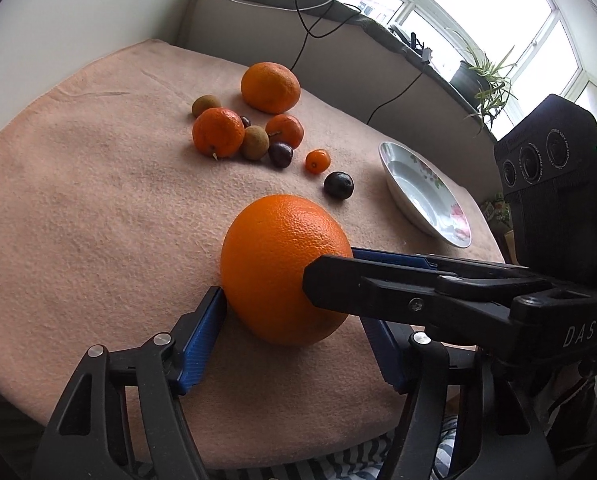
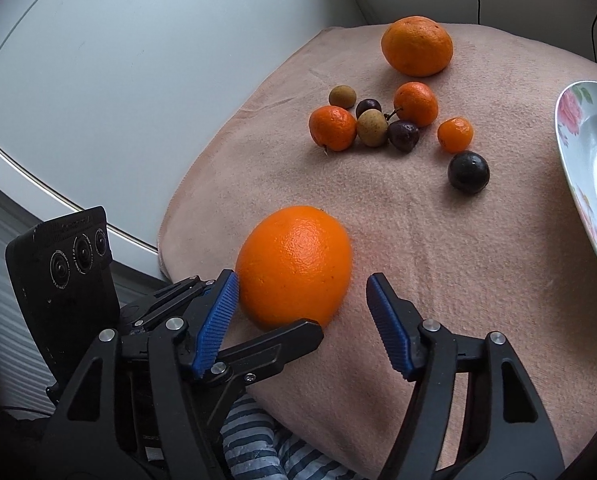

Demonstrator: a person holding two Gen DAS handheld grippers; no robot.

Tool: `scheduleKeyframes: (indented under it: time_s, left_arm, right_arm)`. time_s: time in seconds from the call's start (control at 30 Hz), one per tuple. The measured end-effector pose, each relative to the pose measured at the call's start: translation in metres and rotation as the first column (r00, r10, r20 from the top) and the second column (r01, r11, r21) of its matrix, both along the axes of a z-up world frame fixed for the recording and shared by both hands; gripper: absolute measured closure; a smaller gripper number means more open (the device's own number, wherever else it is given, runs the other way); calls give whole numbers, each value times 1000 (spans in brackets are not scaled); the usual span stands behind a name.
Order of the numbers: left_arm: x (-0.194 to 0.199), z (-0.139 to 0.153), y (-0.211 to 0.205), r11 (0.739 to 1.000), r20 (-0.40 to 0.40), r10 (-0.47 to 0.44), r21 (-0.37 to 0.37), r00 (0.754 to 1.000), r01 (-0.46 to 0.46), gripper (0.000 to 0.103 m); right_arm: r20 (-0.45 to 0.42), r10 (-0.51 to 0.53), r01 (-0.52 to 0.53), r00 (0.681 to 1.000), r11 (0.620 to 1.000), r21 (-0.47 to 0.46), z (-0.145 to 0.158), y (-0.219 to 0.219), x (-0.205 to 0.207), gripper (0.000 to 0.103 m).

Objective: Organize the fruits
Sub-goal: 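Carry the large orange into the floral bowl with the left gripper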

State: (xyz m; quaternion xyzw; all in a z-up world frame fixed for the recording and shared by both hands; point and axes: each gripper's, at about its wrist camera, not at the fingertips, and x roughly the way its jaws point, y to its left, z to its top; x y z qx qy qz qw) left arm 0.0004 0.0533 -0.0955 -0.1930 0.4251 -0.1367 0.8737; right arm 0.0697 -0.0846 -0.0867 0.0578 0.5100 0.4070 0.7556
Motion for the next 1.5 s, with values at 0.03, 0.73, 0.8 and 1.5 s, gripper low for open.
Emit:
scheduleKeyframes:
  time_s: [0.03, 0.73, 0.8, 1.5]
  left_arm:
    - [0, 0, 0, 1000, 0, 0, 1, 1000, 0, 36]
    - [3, 4, -9, 998, 7, 0, 63, 1000, -1, 39]
    - [4, 5, -11, 998, 10, -4, 64, 1000, 3, 39]
    - [42, 38, -76, 983, 92, -149, 119, 985, 138, 39]
  right_arm:
    - [-1, 3, -3, 1000, 1000, 2, 0, 1, 0, 35]
    - [27, 32, -32, 999, 999, -4, 3, -1, -7, 42]
    - [36, 29, -28, 999, 1000, -7, 5, -3, -8, 43]
    - [132, -130, 128, 983, 992, 19, 41, -72, 4, 43]
